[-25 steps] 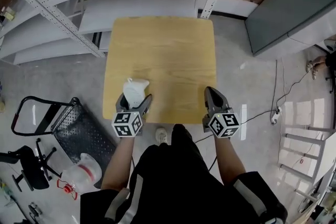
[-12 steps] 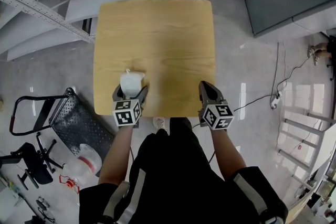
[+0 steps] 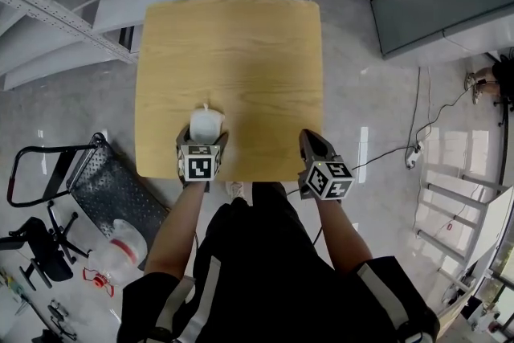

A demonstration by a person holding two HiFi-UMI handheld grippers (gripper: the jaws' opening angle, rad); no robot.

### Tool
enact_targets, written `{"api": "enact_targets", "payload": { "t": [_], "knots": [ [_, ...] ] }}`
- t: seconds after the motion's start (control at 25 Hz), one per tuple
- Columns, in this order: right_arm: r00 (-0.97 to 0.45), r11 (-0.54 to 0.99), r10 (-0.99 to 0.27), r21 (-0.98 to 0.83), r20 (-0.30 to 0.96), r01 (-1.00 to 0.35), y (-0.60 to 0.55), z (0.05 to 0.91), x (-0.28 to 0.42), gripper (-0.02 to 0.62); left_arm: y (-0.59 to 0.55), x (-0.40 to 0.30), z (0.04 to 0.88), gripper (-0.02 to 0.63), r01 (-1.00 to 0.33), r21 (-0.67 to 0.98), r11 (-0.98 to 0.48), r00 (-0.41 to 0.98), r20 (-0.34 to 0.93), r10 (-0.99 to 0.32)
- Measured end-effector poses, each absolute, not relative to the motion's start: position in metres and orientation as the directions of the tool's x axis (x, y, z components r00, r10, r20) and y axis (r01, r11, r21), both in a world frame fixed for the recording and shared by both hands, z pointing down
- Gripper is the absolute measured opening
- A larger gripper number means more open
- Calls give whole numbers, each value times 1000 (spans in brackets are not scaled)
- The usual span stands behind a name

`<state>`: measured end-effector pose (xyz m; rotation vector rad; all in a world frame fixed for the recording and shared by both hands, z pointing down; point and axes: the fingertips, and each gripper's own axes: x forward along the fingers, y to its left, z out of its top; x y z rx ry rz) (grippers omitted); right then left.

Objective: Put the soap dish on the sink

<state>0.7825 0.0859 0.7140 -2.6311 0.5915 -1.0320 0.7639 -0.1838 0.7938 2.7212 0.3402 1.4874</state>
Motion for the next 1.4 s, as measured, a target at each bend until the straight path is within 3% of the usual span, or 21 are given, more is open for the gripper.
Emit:
{"api": "enact_targets", "payload": {
  "t": [0.44,0.6,0.68,0.84,1.0,1.12,1.2,1.28,1.4],
  "knots": [
    [659,-883,-468,-333,589,-329,79,697,787,6,-181,774,810,463,168,119,-979,549,813,193],
    [672,-880,-475,-320,568,-352,71,682,792,6,-185,778,806,529,178,126,-976,579,788,207],
    [680,-880,-474,-308,559,-361,70,674,793,6,-188,780,799,531,166,138,-976,595,775,211],
    [708,-885,-465,-296,531,-360,70,660,799,6,-193,788,755,529,157,186,-970,674,697,243],
    [741,-880,-472,-302,478,-366,61,639,806,6,-191,789,694,512,232,320,-918,770,516,375],
    [764,-872,-484,-312,427,-378,47,619,802,6,-208,768,652,439,282,320,-905,828,396,398],
    [775,-865,-494,-310,393,-394,35,607,798,6,-229,758,628,284,271,285,-919,876,322,358],
    [777,-860,-505,-291,375,-419,23,600,786,6,-249,748,608,3,231,284,-931,924,235,301],
    [788,-859,-509,-265,347,-438,19,593,757,6,-249,729,590,0,220,299,-928,947,162,277]
  ]
}}
